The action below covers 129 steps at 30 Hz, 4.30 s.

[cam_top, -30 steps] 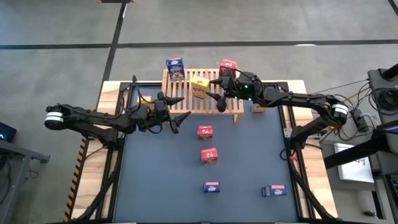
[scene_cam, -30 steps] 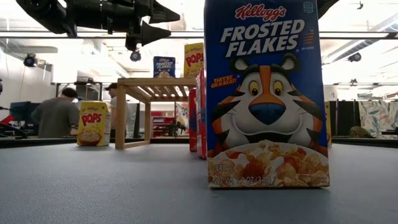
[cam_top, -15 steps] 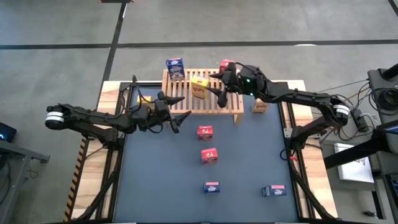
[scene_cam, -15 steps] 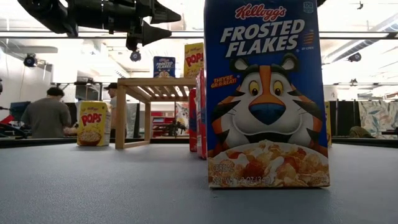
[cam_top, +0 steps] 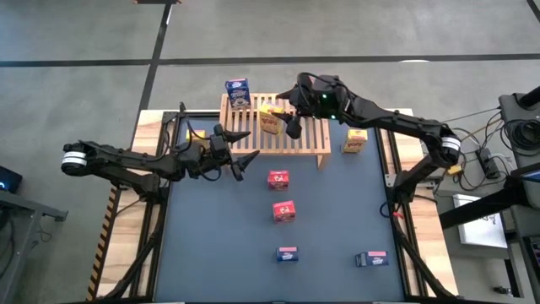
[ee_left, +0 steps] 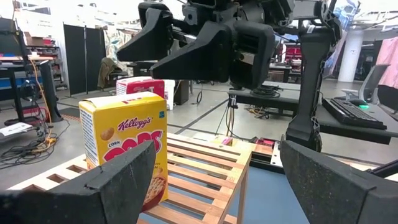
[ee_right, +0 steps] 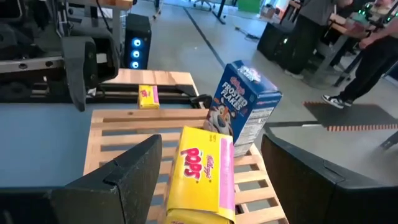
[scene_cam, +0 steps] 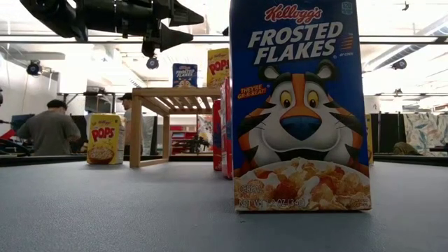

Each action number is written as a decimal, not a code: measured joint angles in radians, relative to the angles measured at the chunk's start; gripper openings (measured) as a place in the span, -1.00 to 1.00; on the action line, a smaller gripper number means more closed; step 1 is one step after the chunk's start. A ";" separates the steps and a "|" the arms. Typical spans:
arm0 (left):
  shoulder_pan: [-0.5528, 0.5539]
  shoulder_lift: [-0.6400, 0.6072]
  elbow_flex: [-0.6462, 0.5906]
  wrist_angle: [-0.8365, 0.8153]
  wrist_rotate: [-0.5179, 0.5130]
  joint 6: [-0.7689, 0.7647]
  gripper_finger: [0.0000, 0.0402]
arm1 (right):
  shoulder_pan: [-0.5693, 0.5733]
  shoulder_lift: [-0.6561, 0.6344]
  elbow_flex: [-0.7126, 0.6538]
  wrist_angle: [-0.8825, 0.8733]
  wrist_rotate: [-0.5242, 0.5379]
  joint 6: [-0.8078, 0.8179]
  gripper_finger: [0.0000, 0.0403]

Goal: Stack cereal on shelf
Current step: Put the bottom yellow cereal box on the shelf

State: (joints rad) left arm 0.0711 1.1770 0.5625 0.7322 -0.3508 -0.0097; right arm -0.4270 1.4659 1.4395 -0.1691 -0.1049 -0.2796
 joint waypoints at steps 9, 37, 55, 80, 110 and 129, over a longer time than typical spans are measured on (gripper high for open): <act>0.000 0.000 0.000 0.000 0.000 0.000 0.63 | -0.001 0.040 0.027 -0.076 -0.007 -0.009 0.40; 0.000 0.000 0.000 0.000 -0.001 0.000 0.63 | -0.022 0.219 0.232 -0.284 -0.008 0.013 0.80; 0.000 0.000 0.000 0.000 -0.001 0.000 0.63 | -0.031 0.291 0.412 -0.490 -0.030 -0.112 0.06; 0.000 0.000 0.000 0.000 0.000 0.000 0.63 | -0.107 0.288 0.439 -0.459 -0.121 -0.283 -0.15; 0.000 0.000 -0.001 -0.001 0.001 0.000 0.63 | -0.248 0.372 0.438 -0.362 -0.351 -0.269 -0.15; 0.000 0.000 -0.001 0.000 0.001 0.000 0.63 | -0.254 0.357 0.452 -0.378 -0.339 -0.264 -0.15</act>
State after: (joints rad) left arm 0.0712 1.1767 0.5617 0.7319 -0.3496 -0.0097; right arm -0.6815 1.8233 1.8912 -0.5466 -0.4437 -0.5434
